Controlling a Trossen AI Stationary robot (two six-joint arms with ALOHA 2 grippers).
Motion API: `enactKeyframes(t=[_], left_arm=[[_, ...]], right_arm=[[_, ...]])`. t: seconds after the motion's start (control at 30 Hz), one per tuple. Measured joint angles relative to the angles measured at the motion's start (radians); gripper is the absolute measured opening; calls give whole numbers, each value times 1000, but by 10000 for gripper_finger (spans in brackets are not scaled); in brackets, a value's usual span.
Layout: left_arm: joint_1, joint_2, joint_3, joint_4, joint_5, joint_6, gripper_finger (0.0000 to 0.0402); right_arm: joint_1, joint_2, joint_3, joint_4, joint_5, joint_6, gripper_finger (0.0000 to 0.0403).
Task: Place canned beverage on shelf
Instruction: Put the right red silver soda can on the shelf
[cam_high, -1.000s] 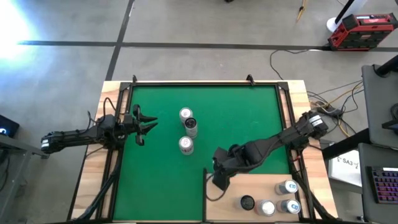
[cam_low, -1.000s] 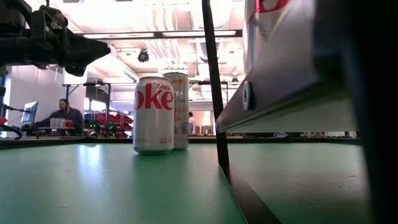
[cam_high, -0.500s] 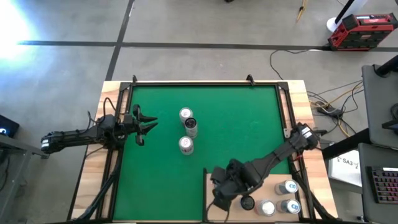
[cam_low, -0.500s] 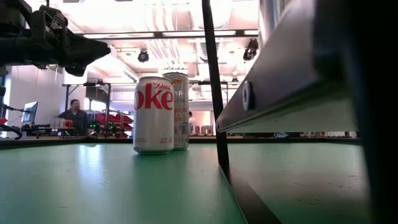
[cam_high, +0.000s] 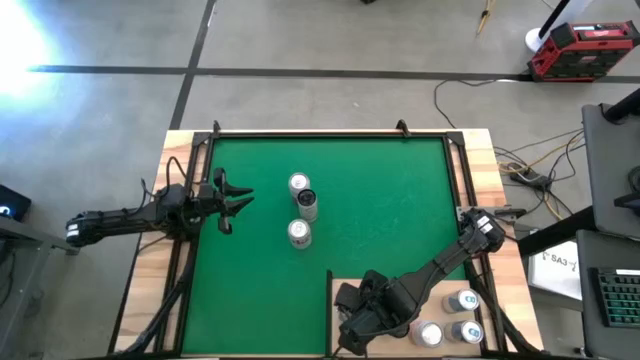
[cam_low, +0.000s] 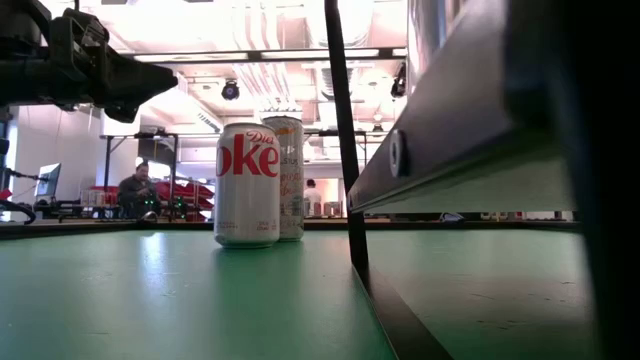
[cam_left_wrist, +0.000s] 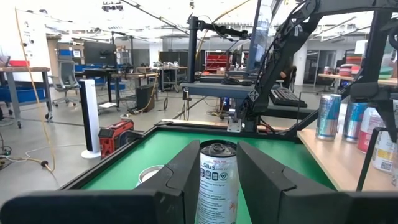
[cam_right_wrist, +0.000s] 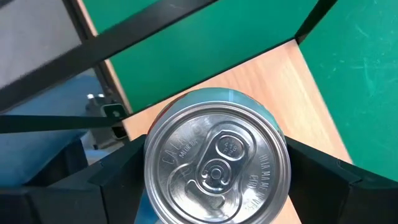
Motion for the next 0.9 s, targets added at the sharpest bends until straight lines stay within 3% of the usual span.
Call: enactKeyframes(t=[0.9], left_arm=[[0, 0, 0, 0, 0, 0, 88]], right_arm=[[69, 18, 13, 14, 10, 14, 306]])
